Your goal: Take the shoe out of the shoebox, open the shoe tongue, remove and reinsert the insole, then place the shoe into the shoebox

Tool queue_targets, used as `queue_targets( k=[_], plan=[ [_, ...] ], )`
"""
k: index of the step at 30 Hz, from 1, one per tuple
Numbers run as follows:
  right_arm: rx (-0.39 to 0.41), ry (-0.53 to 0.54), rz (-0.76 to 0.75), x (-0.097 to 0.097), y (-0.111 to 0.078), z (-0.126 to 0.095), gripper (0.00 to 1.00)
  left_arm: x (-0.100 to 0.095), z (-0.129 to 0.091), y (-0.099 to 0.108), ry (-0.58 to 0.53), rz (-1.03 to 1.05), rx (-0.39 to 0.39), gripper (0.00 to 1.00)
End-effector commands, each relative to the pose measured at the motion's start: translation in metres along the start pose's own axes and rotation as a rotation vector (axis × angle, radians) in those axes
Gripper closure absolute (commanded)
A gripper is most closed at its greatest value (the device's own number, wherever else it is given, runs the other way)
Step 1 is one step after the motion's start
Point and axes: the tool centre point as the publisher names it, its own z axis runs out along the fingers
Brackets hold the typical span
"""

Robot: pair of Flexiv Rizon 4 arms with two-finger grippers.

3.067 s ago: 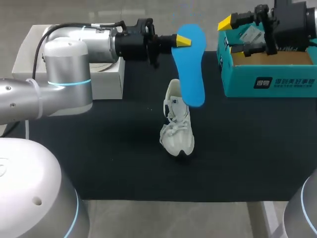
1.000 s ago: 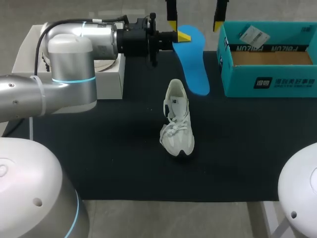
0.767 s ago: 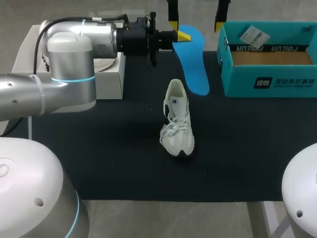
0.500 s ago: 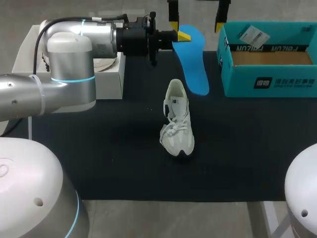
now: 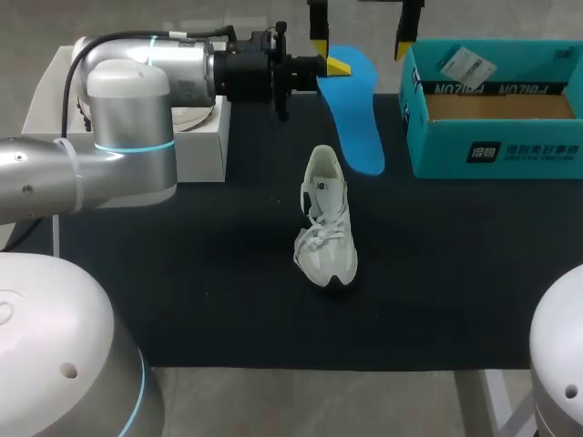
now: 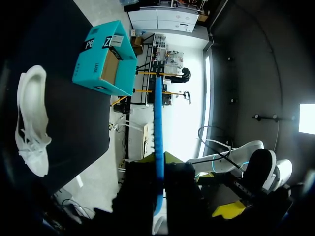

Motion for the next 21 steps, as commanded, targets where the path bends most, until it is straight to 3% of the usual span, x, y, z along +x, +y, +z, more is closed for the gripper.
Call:
queue_targets(
  k=[1,7,8,10,14,21],
  plan=[
    [0.001,0.000,0.000,0.000,0.001,0.000,0.00,0.000,0.000,0.001,-0.001,0.000,0.003,1.00],
    [0.001,0.000,0.000,0.000,0.001,0.000,0.00,0.000,0.000,0.001,-0.001,0.000,0.003,1.00],
    [-0.008,0.082,0.018,-0.004,0.000,0.002,0.00,0.000,0.000,0.001,-0.001,0.000,0.003,1.00],
    [-0.044,0.127,0.053,-0.012,-0.002,0.005,0.00,0.000,0.000,0.001,-0.001,0.000,0.003,1.00],
    [-0.124,0.324,0.100,-0.029,-0.006,0.008,0.00,0.000,0.000,0.001,-0.001,0.000,0.003,1.00],
    [-0.192,0.630,0.171,-0.051,-0.012,0.015,0.00,0.000,0.000,0.001,-0.001,0.000,0.003,1.00]
  ],
)
